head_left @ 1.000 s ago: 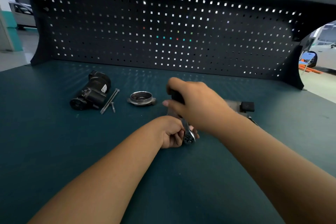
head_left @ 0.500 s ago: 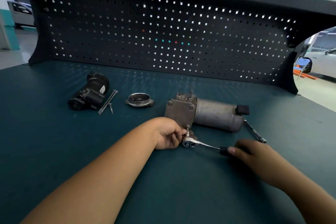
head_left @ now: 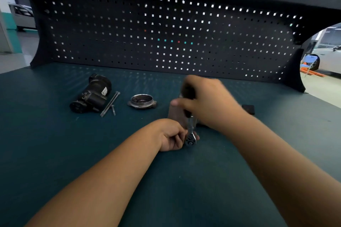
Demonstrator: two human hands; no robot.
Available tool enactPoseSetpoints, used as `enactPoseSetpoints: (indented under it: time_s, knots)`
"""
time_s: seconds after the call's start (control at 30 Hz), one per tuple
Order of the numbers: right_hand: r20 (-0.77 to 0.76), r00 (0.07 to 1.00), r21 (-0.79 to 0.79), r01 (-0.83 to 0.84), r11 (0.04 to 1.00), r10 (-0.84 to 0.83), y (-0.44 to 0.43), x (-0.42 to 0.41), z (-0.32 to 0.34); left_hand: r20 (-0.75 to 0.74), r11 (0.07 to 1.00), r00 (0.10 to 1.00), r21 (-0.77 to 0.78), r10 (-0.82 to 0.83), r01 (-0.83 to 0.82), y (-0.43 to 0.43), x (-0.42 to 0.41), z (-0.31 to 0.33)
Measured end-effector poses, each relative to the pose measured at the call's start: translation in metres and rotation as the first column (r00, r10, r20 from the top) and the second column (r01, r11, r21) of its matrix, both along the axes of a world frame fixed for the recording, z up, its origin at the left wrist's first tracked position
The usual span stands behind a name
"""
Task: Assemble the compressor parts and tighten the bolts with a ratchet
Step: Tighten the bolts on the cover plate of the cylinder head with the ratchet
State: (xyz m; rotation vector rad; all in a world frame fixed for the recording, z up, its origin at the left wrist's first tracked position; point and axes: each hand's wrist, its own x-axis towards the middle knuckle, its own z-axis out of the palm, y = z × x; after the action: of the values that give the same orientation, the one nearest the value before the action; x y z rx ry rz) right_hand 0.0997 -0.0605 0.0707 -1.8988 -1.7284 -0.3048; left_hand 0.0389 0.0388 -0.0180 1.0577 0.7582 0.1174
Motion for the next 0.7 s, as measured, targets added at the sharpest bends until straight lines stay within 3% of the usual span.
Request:
enactPoseSetpoints:
  time_s: [0.1, 0.17, 0.4, 0.5, 0.6, 0.7]
  knots:
    - [0.12, 0.983, -0.115, -0.123, 0.986, 0.136, 0.025, -0.021, -0.006, 0.028, 0.998, 0.999, 0.062, 0.023, -0.024, -0.004, -0.002, 0.002]
    - [0.117, 0.98, -0.123, -0.146, 0.982, 0.16, 0.03, -0.022, -0.008, 0.026, 0.997, 1.0, 0.077, 0.013, -0.015, -0.004, -0.002, 0.002]
    - [-0.225, 0.973, 0.108, 0.082, 0.991, -0.056, -0.033, 0.049, -0.014, -0.011, 1.0, 1.0, -0.017, 0.015, -0.015, 0.003, 0.001, -0.002]
    - [-0.354, 0.924, -0.062, 0.134, 0.989, -0.148, -0.074, 0.085, -0.037, -0.016, 1.0, 1.0, -0.011, -0.01, 0.009, 0.003, 0.002, -0.003]
    - [-0.254, 0.937, -0.373, 0.132, 0.919, -0.238, -0.092, 0.097, -0.068, -0.025, 0.998, 0.998, -0.005, -0.06, 0.06, 0.004, 0.001, -0.002]
    - [-0.225, 0.951, -0.365, 0.12, 0.923, -0.212, -0.094, 0.093, -0.088, -0.03, 0.997, 0.996, 0.005, -0.082, 0.082, 0.004, 0.002, -0.003]
